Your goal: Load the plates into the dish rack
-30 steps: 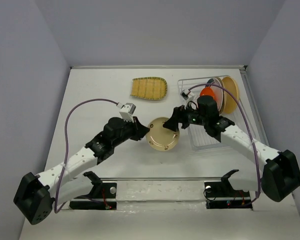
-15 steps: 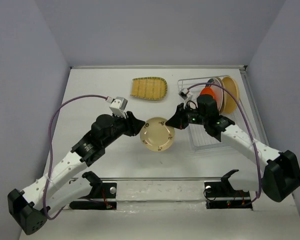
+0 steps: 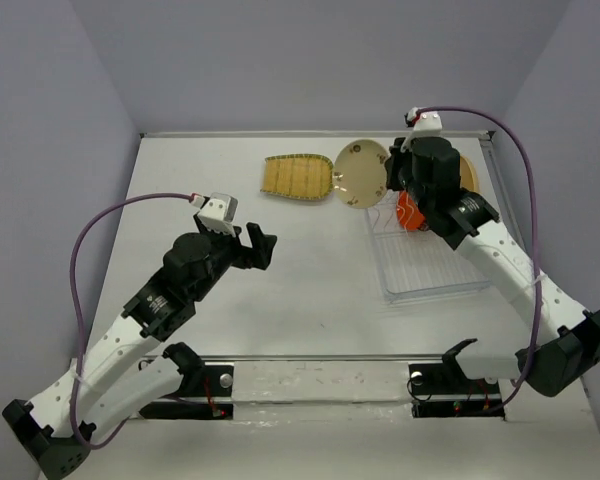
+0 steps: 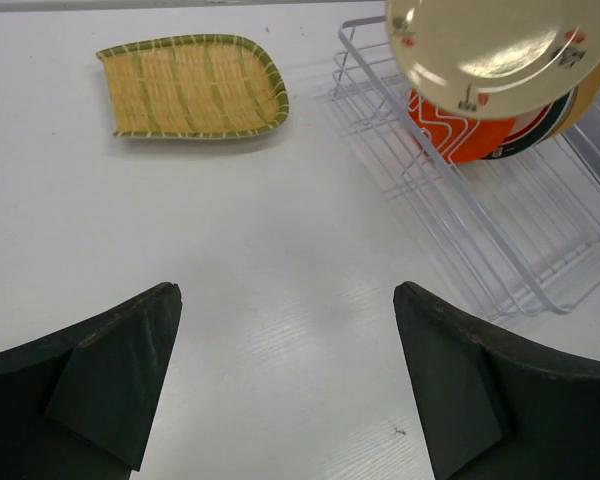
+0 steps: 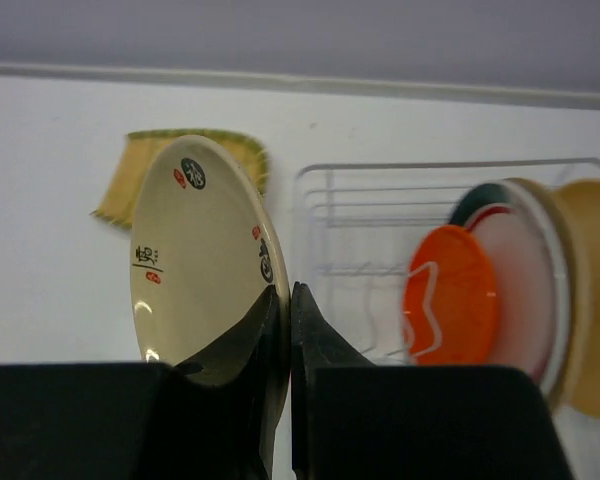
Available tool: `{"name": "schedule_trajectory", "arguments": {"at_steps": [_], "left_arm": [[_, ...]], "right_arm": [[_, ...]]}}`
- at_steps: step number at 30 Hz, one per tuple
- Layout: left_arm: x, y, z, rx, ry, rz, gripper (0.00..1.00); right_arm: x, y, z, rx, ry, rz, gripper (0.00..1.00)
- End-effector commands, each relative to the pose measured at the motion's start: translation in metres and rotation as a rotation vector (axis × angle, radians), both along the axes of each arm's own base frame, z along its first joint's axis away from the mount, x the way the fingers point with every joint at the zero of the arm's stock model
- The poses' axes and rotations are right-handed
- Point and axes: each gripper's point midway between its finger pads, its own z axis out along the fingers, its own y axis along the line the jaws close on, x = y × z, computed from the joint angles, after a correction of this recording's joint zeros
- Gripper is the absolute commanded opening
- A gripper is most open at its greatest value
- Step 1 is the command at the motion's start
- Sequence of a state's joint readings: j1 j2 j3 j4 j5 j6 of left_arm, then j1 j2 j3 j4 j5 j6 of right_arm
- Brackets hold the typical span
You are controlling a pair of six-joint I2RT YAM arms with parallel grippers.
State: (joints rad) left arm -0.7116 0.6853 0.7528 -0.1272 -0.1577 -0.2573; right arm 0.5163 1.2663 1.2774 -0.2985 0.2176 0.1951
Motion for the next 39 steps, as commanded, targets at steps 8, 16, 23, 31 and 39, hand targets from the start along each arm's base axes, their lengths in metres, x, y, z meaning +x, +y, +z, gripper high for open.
{"name": "schedule_trajectory", "arguments": {"at_steps": [8, 16, 23, 31, 39], "left_arm": [[-0.001, 0.007, 0.0, 0.031, -0.034, -0.004, 0.99], [-0.005, 0.009, 0.006, 0.018, -0.054, -0.01, 0.99], [-0.007, 0.01, 0.01, 0.009, -0.065, -0.013, 0.99], [-0.007, 0.008, 0.008, 0.011, -0.057, -0.017, 0.99], [-0.003, 0.008, 0.0, 0.029, -0.036, -0.003, 0.99]], "right_arm": [[0.018, -0.14, 0.044, -0.609, -0.026, -0.719, 0.07], [0.05, -0.128, 0.026, -0.789, 0.039, -0.698, 0.07], [0.062, -0.119, -0.006, -0.859, 0.09, -0.623, 0.07], [0.063, -0.116, -0.059, -0.886, 0.171, -0.554, 0.07], [0.07, -0.106, -0.091, -0.871, 0.217, -0.513, 0.07]]}}
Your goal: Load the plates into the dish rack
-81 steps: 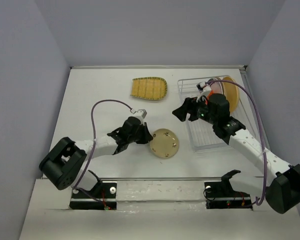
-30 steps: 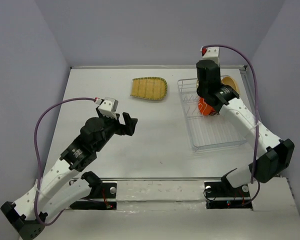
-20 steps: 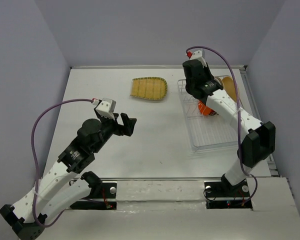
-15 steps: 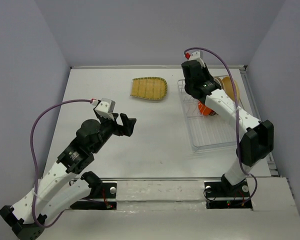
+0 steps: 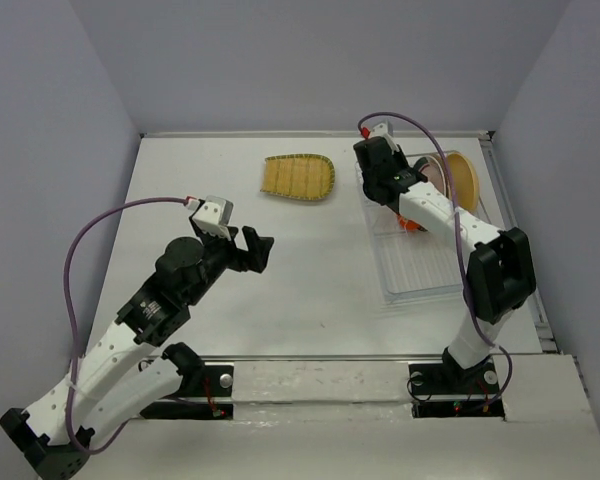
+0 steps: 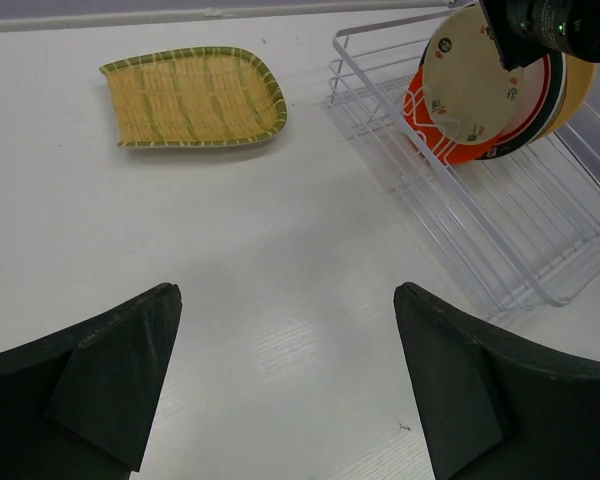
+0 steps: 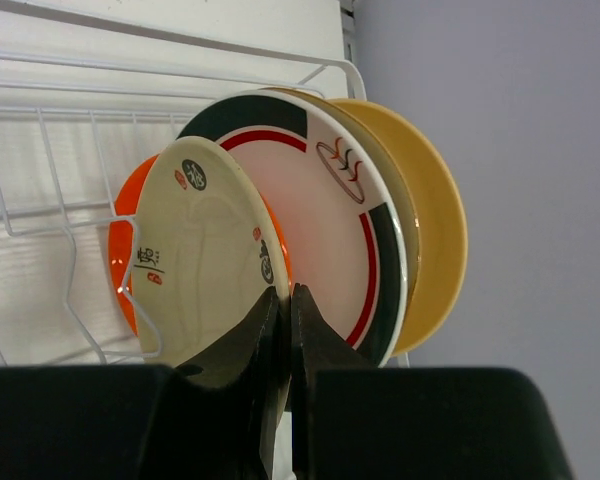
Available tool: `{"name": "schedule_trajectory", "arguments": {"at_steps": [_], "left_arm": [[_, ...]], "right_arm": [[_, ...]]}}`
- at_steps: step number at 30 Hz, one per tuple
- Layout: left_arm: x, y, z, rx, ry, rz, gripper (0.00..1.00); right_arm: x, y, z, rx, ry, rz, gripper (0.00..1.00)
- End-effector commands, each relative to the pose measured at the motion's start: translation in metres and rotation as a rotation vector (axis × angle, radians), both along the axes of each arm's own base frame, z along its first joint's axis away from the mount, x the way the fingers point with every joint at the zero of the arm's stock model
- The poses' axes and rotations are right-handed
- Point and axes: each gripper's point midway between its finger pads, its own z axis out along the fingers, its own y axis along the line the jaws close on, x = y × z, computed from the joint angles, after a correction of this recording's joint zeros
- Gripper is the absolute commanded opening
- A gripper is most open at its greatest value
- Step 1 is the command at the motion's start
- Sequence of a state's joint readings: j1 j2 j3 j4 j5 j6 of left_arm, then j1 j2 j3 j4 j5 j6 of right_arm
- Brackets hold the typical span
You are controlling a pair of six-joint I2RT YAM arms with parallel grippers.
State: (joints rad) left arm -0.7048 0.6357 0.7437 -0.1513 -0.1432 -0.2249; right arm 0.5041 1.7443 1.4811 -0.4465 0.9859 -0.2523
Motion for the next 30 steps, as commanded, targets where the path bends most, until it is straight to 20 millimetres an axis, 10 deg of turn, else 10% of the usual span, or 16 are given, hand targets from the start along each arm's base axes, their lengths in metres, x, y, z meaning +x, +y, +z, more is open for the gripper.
{"name": "schedule_trajectory", "arguments": {"at_steps": [1, 5, 11, 19, 24, 30], "left_arm": [[0.005, 0.001, -0.003, 0.017, -0.009, 0.012, 0.99], [0.017, 0.007, -0.009, 0.052, 0.009, 0.065, 0.99], [0.03, -0.004, -0.016, 0.028, 0.082, 0.049, 0.99], [0.064, -0.028, 0.001, -0.25, 0.134, 0.06, 0.98], [0.103, -0.044, -0.036, -0.432, 0.233, 0.161, 0.95], [0.163, -0.032, -0.086, -0.568, 0.312, 0.364, 0.89]], "right_arm": [[0.005, 0.004, -0.004, 0.061, -0.031, -0.009, 0.07], [0.007, 0.007, 0.01, 0.103, -0.07, -0.003, 0.16], [-0.009, 0.018, 0.037, 0.308, -0.15, 0.055, 0.62], [-0.058, 0.075, 0.065, 0.811, -0.225, 0.352, 0.62], [-0.099, 0.126, 0.065, 1.111, -0.205, 0.593, 0.63], [-0.133, 0.143, 0.069, 1.238, -0.174, 0.696, 0.65]]}}
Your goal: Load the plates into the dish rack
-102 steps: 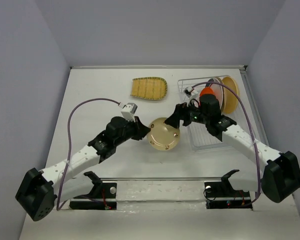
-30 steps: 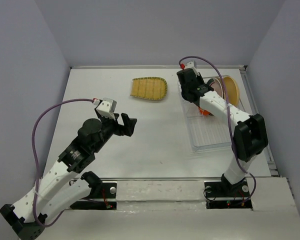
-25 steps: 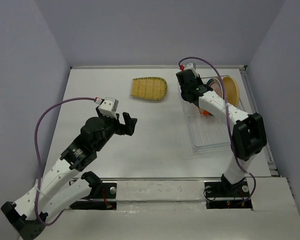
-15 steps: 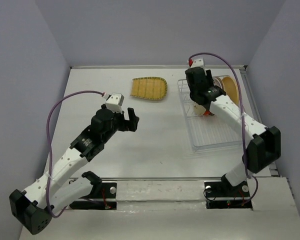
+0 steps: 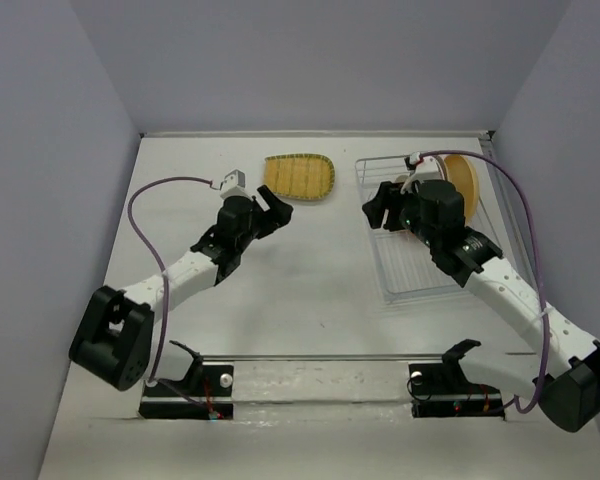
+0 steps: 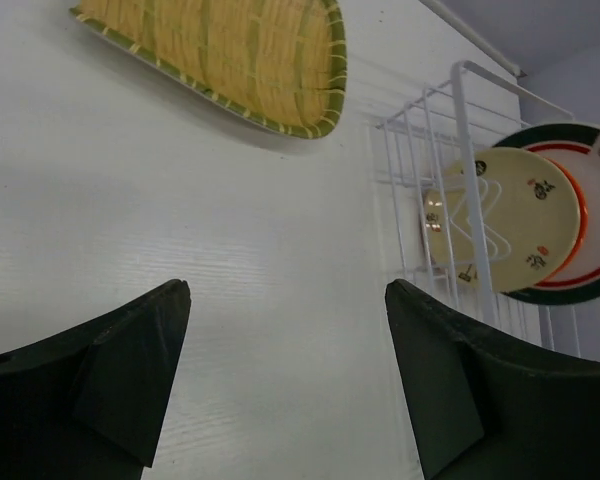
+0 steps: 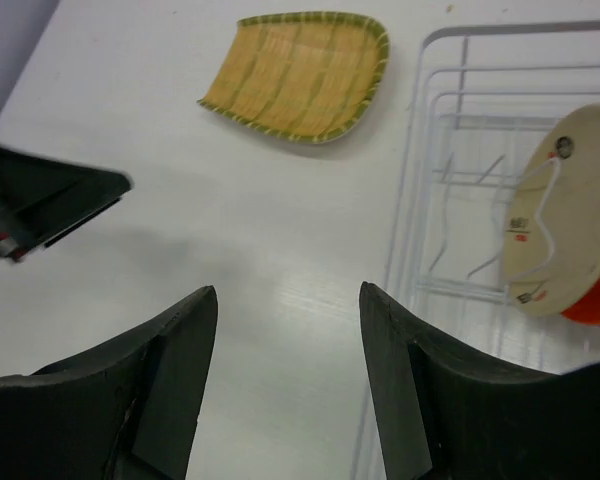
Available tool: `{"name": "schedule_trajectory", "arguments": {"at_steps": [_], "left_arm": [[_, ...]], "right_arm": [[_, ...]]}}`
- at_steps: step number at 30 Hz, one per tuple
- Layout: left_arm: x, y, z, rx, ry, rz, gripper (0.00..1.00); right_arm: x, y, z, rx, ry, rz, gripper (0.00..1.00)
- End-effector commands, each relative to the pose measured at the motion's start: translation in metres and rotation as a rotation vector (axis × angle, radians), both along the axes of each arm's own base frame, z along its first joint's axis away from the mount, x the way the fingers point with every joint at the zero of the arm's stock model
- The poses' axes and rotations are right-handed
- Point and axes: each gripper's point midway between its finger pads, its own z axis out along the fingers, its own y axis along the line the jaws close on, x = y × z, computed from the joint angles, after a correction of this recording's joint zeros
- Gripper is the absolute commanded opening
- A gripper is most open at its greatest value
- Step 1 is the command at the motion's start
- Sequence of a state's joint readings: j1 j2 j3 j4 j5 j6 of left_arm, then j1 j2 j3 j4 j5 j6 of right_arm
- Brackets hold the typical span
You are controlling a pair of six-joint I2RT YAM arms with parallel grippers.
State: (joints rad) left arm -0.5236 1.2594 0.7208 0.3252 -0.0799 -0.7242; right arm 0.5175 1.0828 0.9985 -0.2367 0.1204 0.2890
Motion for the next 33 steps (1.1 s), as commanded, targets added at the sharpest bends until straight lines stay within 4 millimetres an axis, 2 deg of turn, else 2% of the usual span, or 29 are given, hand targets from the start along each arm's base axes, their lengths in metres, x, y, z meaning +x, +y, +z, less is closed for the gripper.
{"name": "schedule_trajectory", "arguments": {"at_steps": [1, 3, 4, 6, 7, 8, 9, 10, 11, 12, 13, 14, 15, 16, 17, 21, 23, 24, 25, 26, 28, 29, 30, 31, 32, 33], "left_arm": [[0.057, 0.008, -0.001, -0.185, -0.019, 0.178, 0.88], [0.072, 0.006, -0.011, -0.2, 0.01, 0.206, 0.88], [0.087, 0.004, -0.022, -0.194, 0.032, 0.22, 0.88], [0.101, 0.003, -0.034, -0.186, 0.049, 0.249, 0.88], [0.111, 0.0, -0.032, -0.2, 0.042, 0.262, 0.88], [0.118, 0.0, -0.054, -0.179, 0.078, 0.276, 0.88], [0.123, -0.001, -0.062, -0.177, 0.091, 0.284, 0.88], [0.132, -0.004, -0.06, -0.198, 0.087, 0.291, 0.88], [0.138, -0.001, -0.077, -0.188, 0.115, 0.306, 0.88], [0.143, -0.001, -0.081, -0.197, 0.117, 0.312, 0.88], [0.151, -0.003, -0.075, -0.22, 0.098, 0.314, 0.88], [0.155, -0.004, -0.086, -0.213, 0.114, 0.317, 0.88], [0.161, -0.004, -0.088, -0.213, 0.113, 0.318, 0.88], [0.17, -0.008, -0.081, -0.221, 0.095, 0.313, 0.88], [0.175, -0.008, -0.084, -0.214, 0.098, 0.311, 0.87], [0.19, -0.009, -0.111, -0.22, 0.141, 0.312, 0.75], [0.198, -0.006, -0.114, -0.228, 0.143, 0.313, 0.51], [0.199, -0.006, -0.114, -0.226, 0.143, 0.303, 0.41], [0.202, -0.002, -0.112, -0.218, 0.134, 0.296, 0.2], [0.201, -0.002, -0.111, -0.22, 0.137, 0.277, 0.09], [0.196, 0.012, -0.11, -0.208, 0.125, 0.276, 0.06], [0.193, 0.016, -0.089, -0.221, 0.082, 0.269, 0.06], [0.189, 0.022, -0.082, -0.22, 0.06, 0.271, 0.06], [0.176, 0.033, -0.065, -0.227, 0.023, 0.273, 0.06], [0.168, 0.035, -0.078, -0.219, 0.04, 0.272, 0.06], [0.159, 0.04, -0.048, -0.246, -0.021, 0.264, 0.06]], "right_arm": [[-0.026, 0.036, 0.022, 0.188, -0.048, 0.176, 0.65], [-0.03, 0.037, 0.022, 0.196, -0.051, 0.195, 0.65], [-0.029, 0.037, 0.022, 0.192, -0.05, 0.194, 0.65], [-0.03, 0.037, 0.02, 0.183, -0.043, 0.197, 0.65], [-0.032, 0.039, 0.02, 0.18, -0.043, 0.205, 0.65], [-0.033, 0.039, 0.02, 0.178, -0.043, 0.206, 0.65], [-0.034, 0.038, 0.019, 0.175, -0.041, 0.206, 0.65], [-0.036, 0.037, 0.021, 0.176, -0.049, 0.208, 0.65], [-0.037, 0.037, 0.022, 0.175, -0.049, 0.21, 0.65], [-0.038, 0.036, 0.022, 0.173, -0.049, 0.214, 0.65], [-0.038, 0.037, 0.022, 0.171, -0.048, 0.217, 0.65], [-0.039, 0.037, 0.023, 0.171, -0.048, 0.222, 0.65], [-0.039, 0.038, 0.023, 0.168, -0.044, 0.229, 0.65], [-0.04, 0.038, 0.023, 0.17, -0.045, 0.23, 0.65], [-0.039, 0.039, 0.022, 0.171, -0.039, 0.23, 0.65], [-0.039, 0.042, 0.022, 0.175, -0.03, 0.245, 0.65], [-0.04, 0.044, 0.026, 0.177, -0.03, 0.253, 0.65], [-0.039, 0.044, 0.025, 0.172, -0.026, 0.253, 0.65], [-0.04, 0.044, 0.025, 0.172, -0.023, 0.257, 0.65], [-0.039, 0.045, 0.027, 0.173, -0.023, 0.26, 0.65], [-0.039, 0.047, 0.026, 0.171, -0.016, 0.269, 0.65], [-0.038, 0.047, 0.028, 0.17, -0.019, 0.268, 0.65], [-0.036, 0.048, 0.028, 0.166, -0.02, 0.27, 0.66], [-0.033, 0.052, 0.023, 0.157, -0.004, 0.278, 0.67], [-0.031, 0.055, 0.024, 0.152, -0.001, 0.29, 0.68], [-0.029, 0.058, 0.029, 0.146, -0.011, 0.306, 0.7]]}}
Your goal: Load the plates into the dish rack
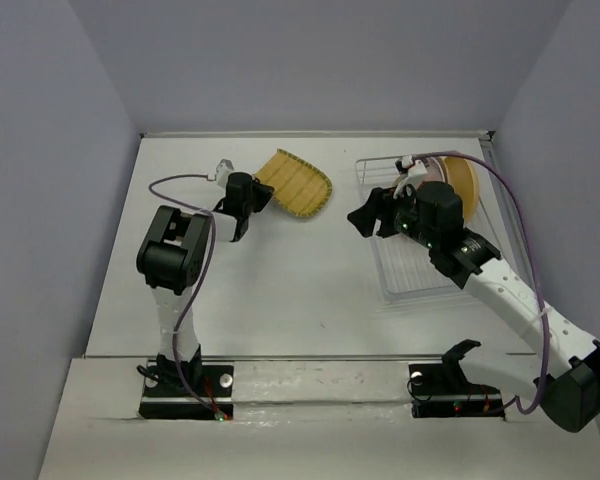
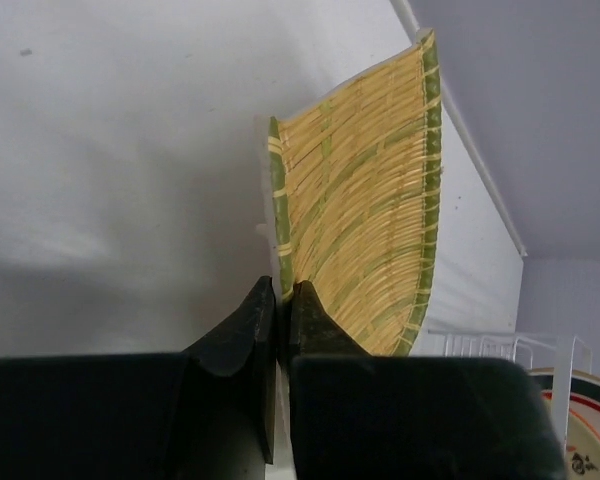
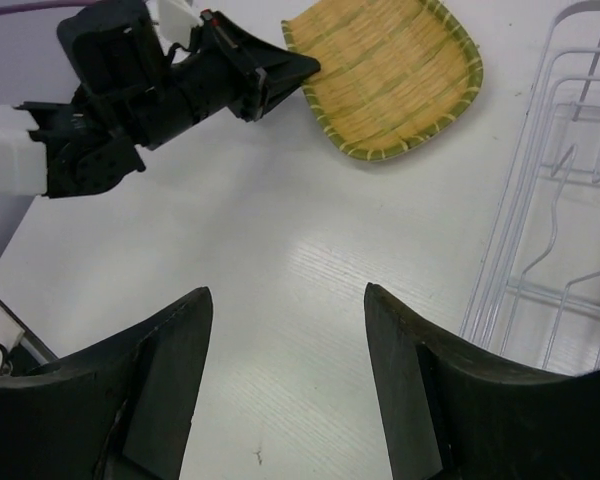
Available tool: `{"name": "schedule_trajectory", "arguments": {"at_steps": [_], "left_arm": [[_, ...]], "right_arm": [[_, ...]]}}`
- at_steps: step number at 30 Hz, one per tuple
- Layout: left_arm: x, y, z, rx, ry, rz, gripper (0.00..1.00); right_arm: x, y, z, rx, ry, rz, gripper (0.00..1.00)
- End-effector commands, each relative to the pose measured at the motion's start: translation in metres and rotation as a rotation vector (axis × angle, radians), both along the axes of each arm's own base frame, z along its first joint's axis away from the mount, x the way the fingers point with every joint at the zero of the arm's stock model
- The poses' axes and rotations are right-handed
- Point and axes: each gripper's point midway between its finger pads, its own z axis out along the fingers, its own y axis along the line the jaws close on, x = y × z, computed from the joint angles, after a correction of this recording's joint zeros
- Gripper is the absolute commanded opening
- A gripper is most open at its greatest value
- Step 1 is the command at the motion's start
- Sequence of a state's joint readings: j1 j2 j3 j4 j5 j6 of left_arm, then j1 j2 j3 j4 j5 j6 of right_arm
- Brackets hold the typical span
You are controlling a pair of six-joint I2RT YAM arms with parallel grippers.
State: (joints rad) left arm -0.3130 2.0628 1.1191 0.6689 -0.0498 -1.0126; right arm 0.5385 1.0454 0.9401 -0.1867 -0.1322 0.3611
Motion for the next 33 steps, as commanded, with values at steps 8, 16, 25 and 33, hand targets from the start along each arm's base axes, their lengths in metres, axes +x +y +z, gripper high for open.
{"name": "schedule_trajectory", "arguments": {"at_steps": [8, 16, 25, 33], "left_arm": [[-0.14, 0.029, 0.131, -0.098, -0.351, -0.119, 0.06], [-0.231, 0.027, 0.17, -0.098, -0.439, -0.275, 0.06], [-0.263, 0.066, 0.225, -0.235, -0.599, -0.098, 0.06], [-0.264, 0.053, 0.233, -0.402, -0.621, -0.152, 0.06]], "right_arm": [[0.006, 0.042, 0.036, 0.026, -0.021, 0.196, 0.84], [-0.014, 0.055, 0.015, 0.041, 0.064, 0.282, 0.89], [-0.042, 0.092, 0.011, 0.212, 0.073, 0.311, 0.9], [-0.059, 0.145, 0.018, 0.469, 0.056, 0.305, 0.91]]}}
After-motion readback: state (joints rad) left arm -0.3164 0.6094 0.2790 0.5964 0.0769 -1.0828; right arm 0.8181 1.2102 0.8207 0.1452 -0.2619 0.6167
